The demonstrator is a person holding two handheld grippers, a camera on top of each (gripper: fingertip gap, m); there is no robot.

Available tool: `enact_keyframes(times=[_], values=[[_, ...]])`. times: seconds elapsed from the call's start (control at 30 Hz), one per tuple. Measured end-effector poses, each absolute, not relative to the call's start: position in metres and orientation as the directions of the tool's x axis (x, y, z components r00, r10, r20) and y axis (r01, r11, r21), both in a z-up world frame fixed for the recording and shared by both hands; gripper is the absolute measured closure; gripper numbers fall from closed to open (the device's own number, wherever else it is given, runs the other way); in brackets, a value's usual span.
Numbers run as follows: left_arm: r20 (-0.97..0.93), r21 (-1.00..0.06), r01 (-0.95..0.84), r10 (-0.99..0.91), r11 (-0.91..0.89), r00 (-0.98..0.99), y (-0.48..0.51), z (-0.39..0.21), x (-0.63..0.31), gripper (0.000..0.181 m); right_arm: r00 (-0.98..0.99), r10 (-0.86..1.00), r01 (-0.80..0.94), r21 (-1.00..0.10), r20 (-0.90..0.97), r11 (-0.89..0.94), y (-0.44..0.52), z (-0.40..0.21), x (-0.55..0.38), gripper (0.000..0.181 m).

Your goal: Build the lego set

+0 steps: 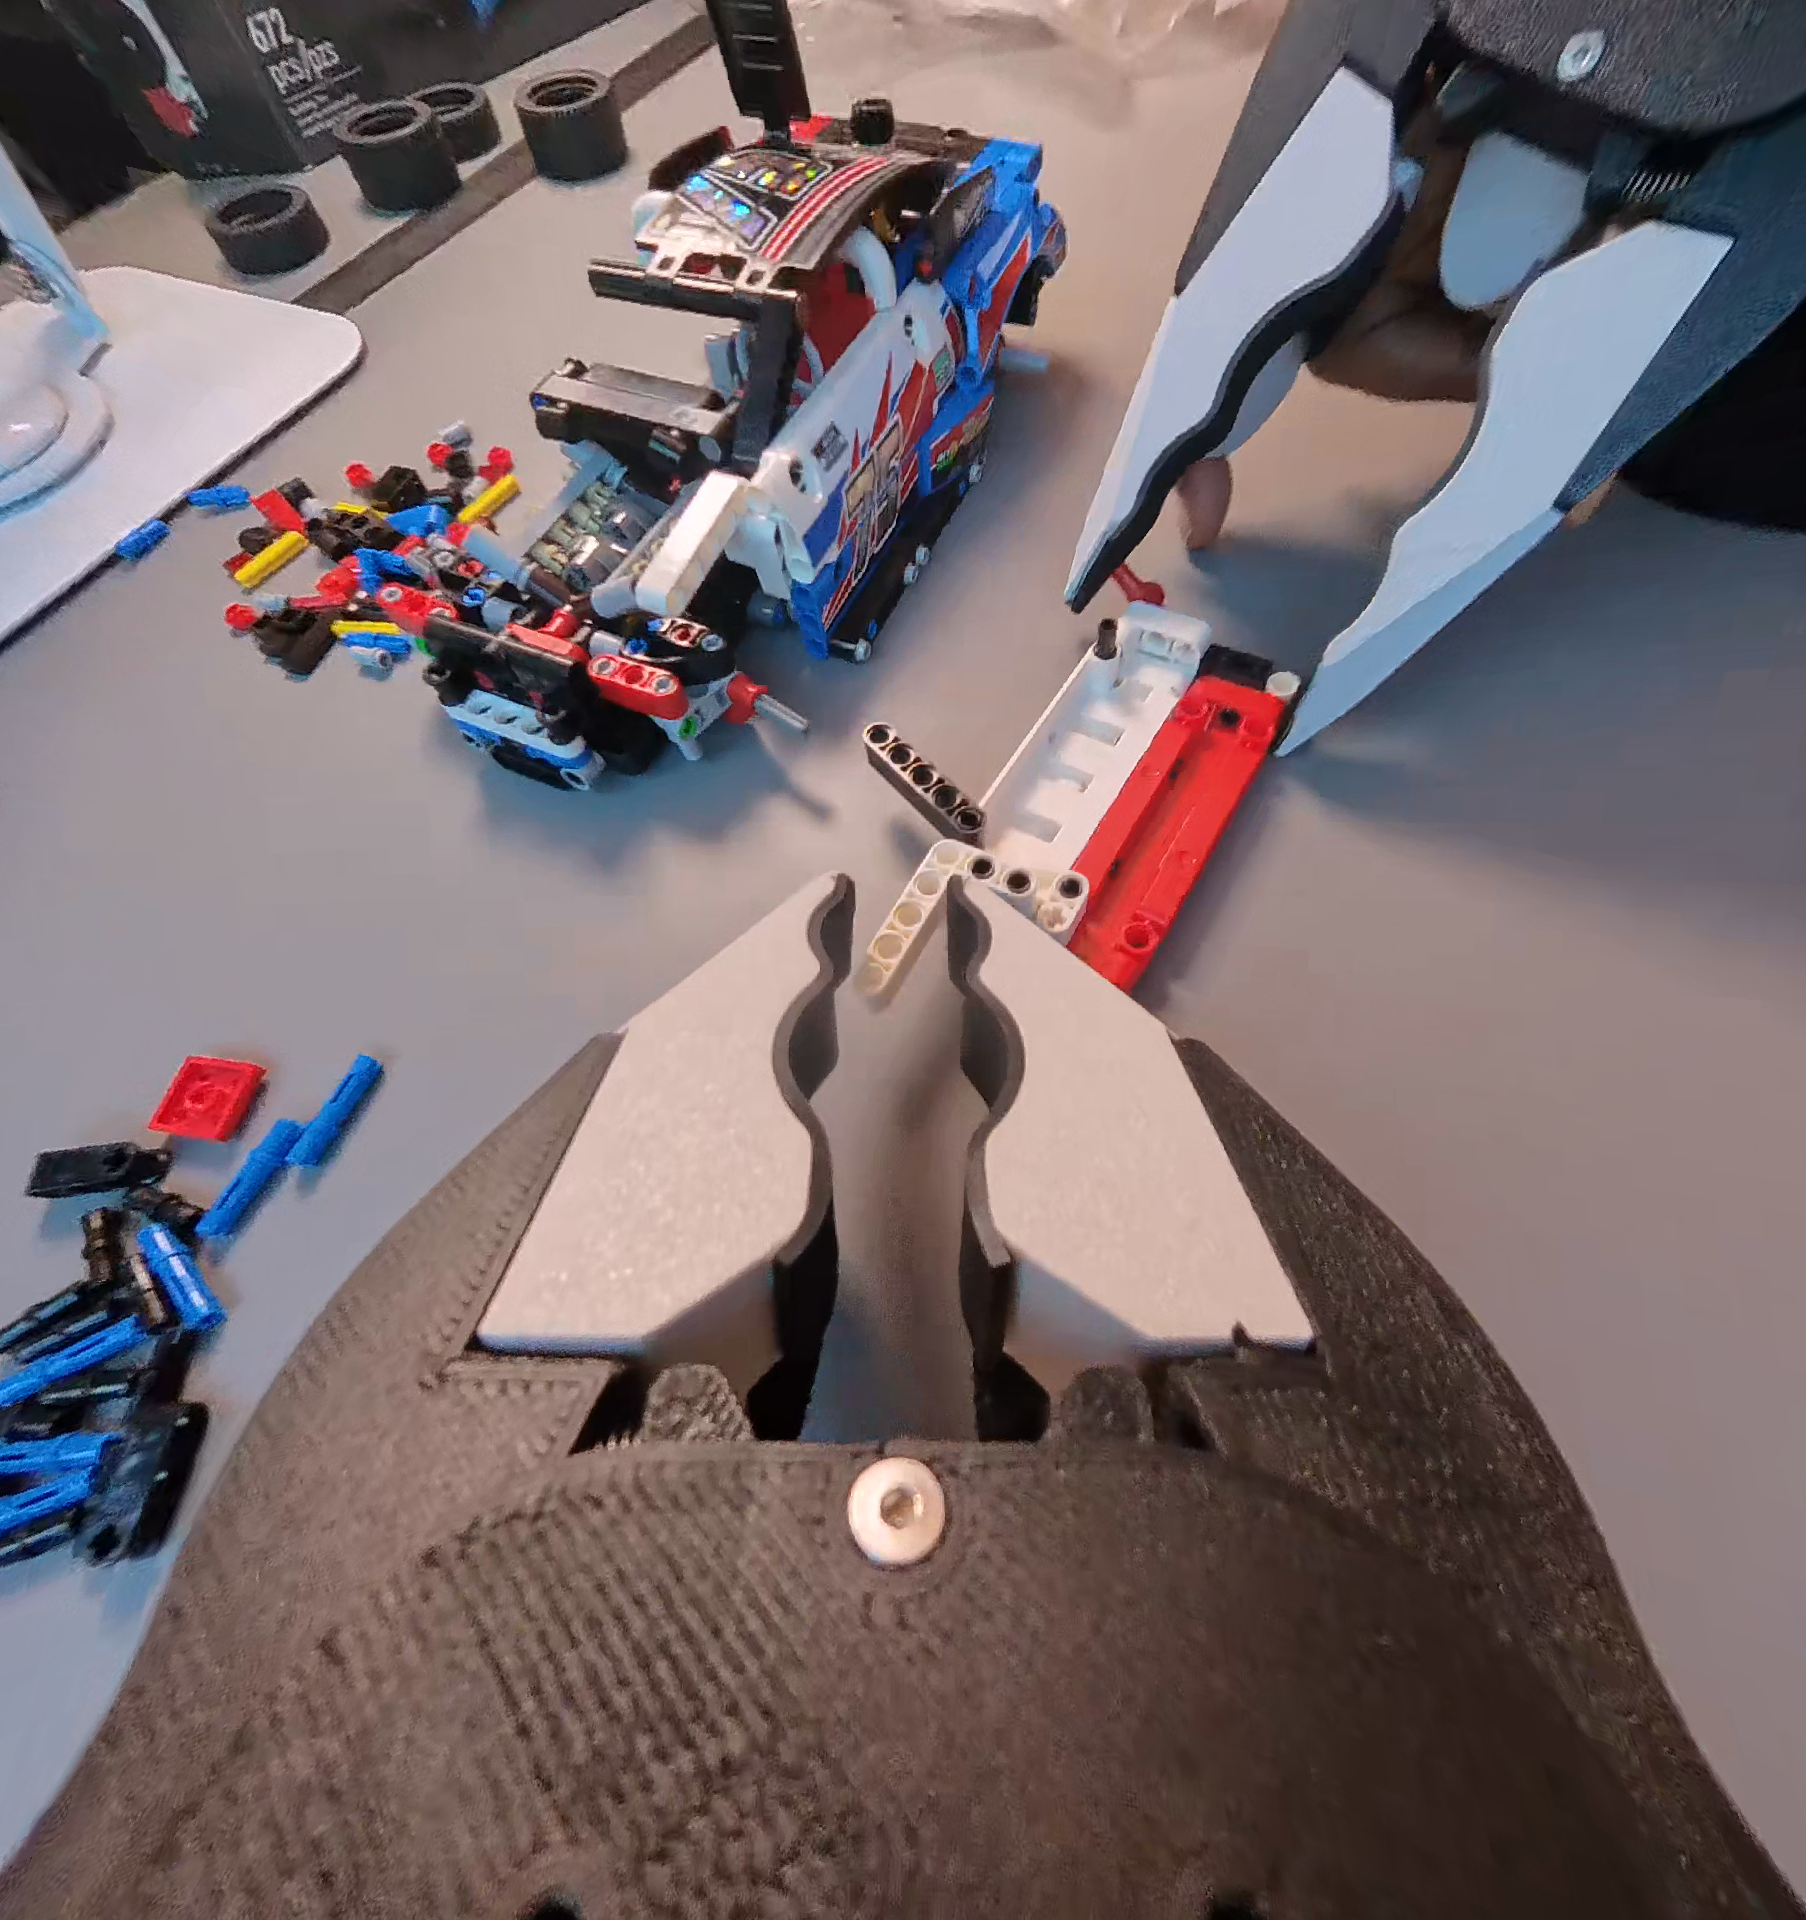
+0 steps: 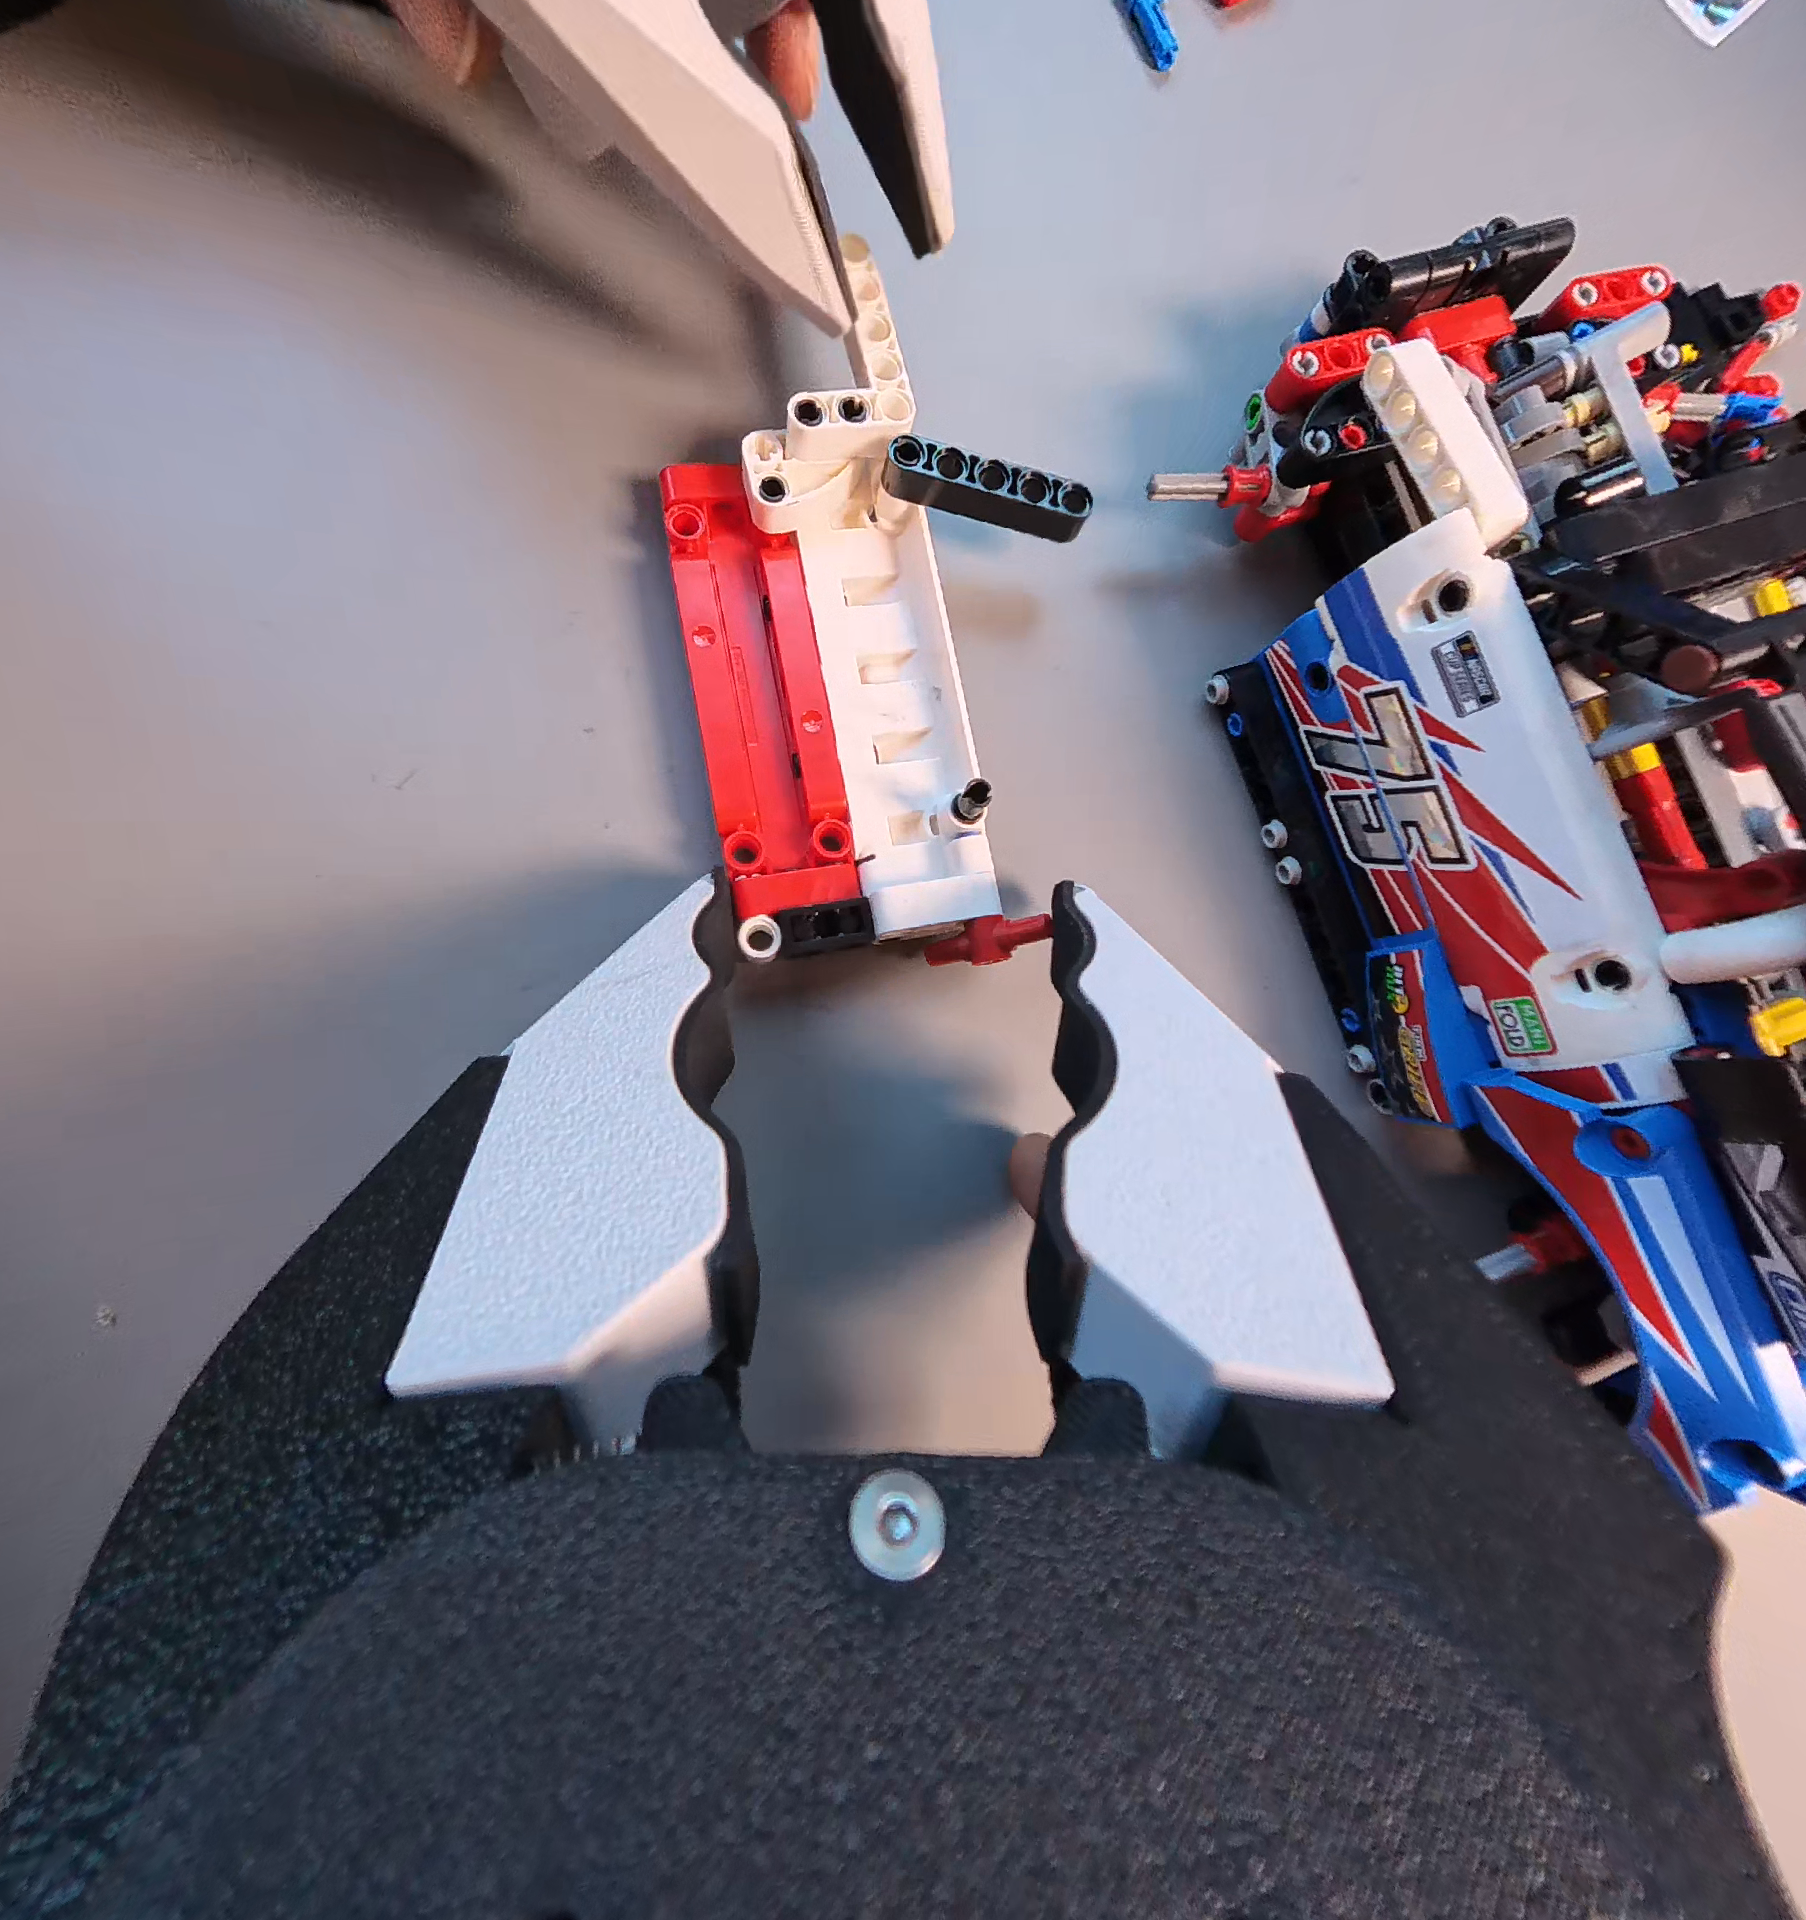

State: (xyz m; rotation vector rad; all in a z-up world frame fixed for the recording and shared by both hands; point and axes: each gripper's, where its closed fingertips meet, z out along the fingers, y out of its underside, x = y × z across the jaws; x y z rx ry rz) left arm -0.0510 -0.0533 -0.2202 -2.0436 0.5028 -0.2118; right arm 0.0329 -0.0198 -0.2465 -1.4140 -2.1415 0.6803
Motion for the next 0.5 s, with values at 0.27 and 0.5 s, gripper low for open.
enact_keyframes(times=[0.27, 0.5], values=[[0.012, -0.846, -0.255, -0.494, -0.468, 0.869, -0.052, -0.227, -0.044, 0.181, -0.405, 0.89, 0.623, -0.648, 0.211, 0.437, -0.024, -0.243, 0.031, 0.126], [0.001, -0.796, -0.337, -0.558, -0.503, 0.83, -0.067, -0.227, -0.055, 0.165, -0.423, 0.882, 0.604, -0.662, 0.206, 0.444, -0.026, -0.243, 0.031, 0.126]])
